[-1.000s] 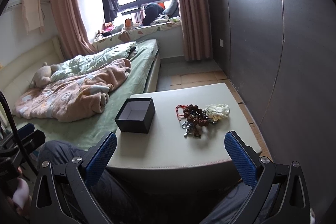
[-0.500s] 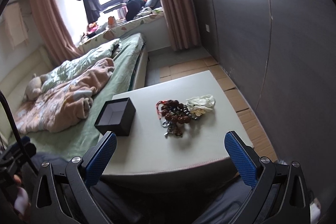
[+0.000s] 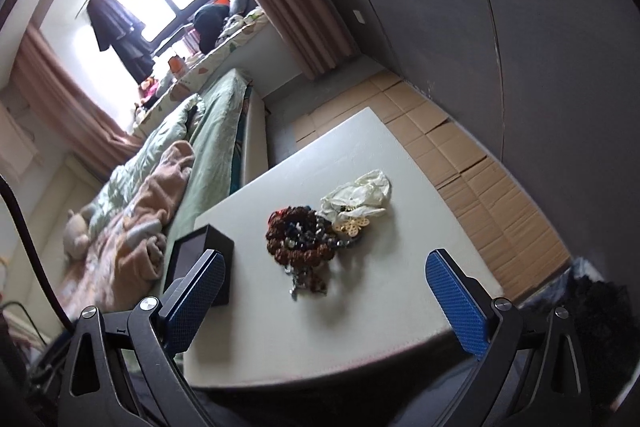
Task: Organize jewelry
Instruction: 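Close the left tool on the brown bead bracelet while the right tool closes on the white bag, then lift the brown bead bracelet with the left tool while the right tool lifts the white bag, then lower the brown bracelet into the black box with the left tool while the right drops the bag in, then grasp the green-black bead bracelet with the left tool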
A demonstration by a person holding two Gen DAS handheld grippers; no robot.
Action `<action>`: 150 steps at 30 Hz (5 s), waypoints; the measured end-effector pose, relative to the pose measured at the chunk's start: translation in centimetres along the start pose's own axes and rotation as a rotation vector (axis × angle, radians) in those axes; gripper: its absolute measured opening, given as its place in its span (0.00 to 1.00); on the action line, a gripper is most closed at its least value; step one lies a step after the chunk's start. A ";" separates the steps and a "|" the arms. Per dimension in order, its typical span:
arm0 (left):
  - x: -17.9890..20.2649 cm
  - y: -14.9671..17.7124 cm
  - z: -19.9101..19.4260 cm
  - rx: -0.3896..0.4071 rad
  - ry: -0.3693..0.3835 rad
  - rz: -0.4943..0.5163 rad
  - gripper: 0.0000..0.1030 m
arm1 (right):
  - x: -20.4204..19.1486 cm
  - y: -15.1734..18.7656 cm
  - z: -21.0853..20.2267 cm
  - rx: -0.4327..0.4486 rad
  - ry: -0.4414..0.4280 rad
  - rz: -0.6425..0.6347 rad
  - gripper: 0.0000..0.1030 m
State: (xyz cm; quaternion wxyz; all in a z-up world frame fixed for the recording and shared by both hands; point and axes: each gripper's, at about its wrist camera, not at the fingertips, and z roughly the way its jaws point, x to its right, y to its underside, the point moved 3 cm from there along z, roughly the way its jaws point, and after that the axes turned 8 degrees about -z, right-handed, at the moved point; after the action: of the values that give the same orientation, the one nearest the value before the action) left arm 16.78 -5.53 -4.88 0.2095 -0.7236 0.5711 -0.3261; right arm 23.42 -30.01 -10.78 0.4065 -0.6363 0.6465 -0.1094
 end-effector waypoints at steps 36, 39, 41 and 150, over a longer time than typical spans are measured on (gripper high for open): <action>2.8 -2.9 15.4 -0.260 0.061 -0.159 0.00 | 3.7 -2.3 12.6 -0.056 -0.225 0.239 0.04; 2.5 -3.3 15.1 -0.271 0.057 -0.156 0.00 | 2.6 -2.7 11.4 -0.031 -0.235 0.215 0.04; 2.3 -3.3 15.5 -0.306 0.080 -0.187 0.01 | 2.0 -3.0 10.5 -0.014 -0.229 0.203 0.04; 0.8 -3.1 14.7 -0.334 0.197 -0.159 0.59 | 4.2 -0.2 7.2 -0.047 -0.102 0.221 0.67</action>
State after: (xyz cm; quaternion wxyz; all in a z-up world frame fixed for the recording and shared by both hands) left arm 29.48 -6.54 -12.85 0.0031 -0.7558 0.5759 -0.3116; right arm 28.92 -31.11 -16.94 0.4336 -0.5752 0.6934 -0.0162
